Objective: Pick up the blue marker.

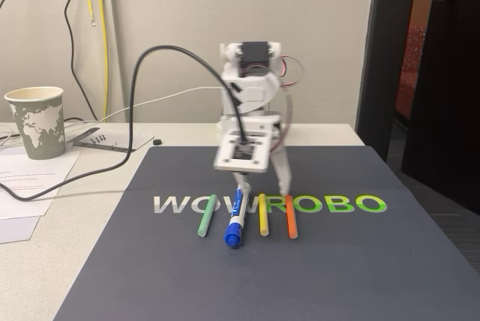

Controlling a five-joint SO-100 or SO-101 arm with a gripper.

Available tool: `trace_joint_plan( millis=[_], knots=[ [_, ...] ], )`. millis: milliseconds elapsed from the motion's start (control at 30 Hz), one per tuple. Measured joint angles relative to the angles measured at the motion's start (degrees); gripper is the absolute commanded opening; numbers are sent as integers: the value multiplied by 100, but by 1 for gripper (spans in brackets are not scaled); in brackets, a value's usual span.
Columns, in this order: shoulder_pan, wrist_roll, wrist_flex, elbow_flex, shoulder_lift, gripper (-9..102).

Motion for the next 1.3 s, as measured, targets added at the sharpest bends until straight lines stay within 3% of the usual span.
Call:
trace_joint_plan(
  millis=[633,1300],
  knots=[
    [554,-501,18,0,-53,32],
    [255,9,44,0,-413,32]
  ],
)
